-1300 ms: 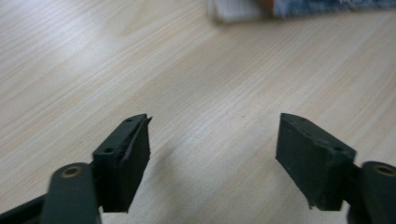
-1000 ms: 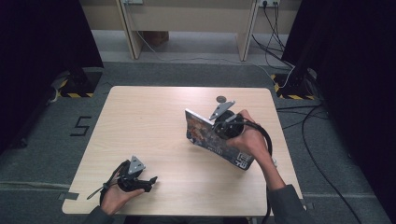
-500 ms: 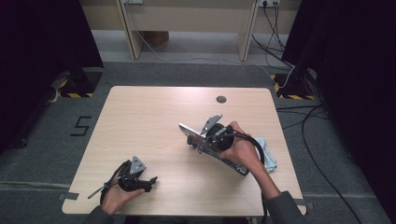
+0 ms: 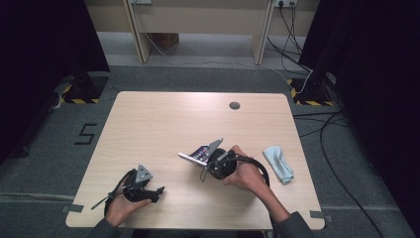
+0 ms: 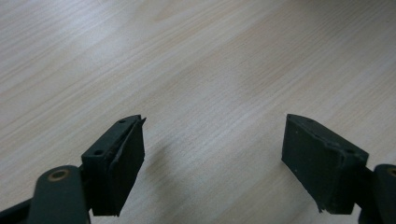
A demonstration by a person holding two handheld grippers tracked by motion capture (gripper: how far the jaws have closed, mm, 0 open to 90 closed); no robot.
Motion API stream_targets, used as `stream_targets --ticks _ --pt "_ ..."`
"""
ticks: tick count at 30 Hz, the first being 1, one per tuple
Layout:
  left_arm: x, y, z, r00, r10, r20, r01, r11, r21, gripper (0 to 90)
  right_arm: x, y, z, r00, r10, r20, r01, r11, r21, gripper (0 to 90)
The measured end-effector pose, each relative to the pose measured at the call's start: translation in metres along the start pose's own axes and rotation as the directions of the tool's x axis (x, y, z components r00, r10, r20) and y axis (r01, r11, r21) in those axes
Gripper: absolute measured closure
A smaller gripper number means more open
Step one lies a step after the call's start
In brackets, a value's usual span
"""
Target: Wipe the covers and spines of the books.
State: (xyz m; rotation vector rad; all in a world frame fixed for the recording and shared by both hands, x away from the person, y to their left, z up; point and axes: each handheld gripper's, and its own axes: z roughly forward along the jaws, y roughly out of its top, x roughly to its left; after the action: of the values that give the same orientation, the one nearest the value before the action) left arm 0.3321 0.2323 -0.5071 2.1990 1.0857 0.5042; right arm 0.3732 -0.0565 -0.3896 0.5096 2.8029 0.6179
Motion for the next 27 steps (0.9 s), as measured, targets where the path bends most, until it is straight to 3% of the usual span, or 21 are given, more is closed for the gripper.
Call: stream_targets --ticks 1,16,20,22,25,27 --pt "0.0 0.0 0.0 1.0 -0.003 0.002 0.003 1.0 0.0 20.6 0.002 -0.001 0.004 0.9998 -0.015 -0.01 0.015 1.0 -0.004 82.4" --pt "0.004 -0.001 0.002 0.9998 -0.017 0.005 0.017 0.9998 0.006 21.1 0.02 -0.016 0.038 0.9968 0.01 -0.08 -0.009 1.0 0.005 78.3" --pt "0.004 -0.001 0.002 0.9999 -0.013 0.006 0.013 0.9998 0.015 21.1 0.025 -0.019 0.045 0.9944 0.023 -0.104 -0.023 1.0 0.002 75.5" --pt "0.005 -0.001 0.002 0.9998 -0.017 0.006 0.017 0.9998 0.01 21.1 0.028 -0.02 0.047 0.9893 0.042 -0.14 -0.044 0.999 -0.011 74.9" --pt "0.005 0.0 0.001 0.9998 -0.02 0.004 0.02 0.9998 0.008 21.2 0.031 -0.023 0.051 0.9892 0.036 -0.142 -0.038 0.999 -0.015 72.8" --pt "0.005 0.0 0.001 0.9997 -0.023 0.003 0.023 0.9997 0.009 21.3 0.032 -0.026 0.053 0.9863 0.055 -0.155 -0.059 0.998 -0.019 71.3"
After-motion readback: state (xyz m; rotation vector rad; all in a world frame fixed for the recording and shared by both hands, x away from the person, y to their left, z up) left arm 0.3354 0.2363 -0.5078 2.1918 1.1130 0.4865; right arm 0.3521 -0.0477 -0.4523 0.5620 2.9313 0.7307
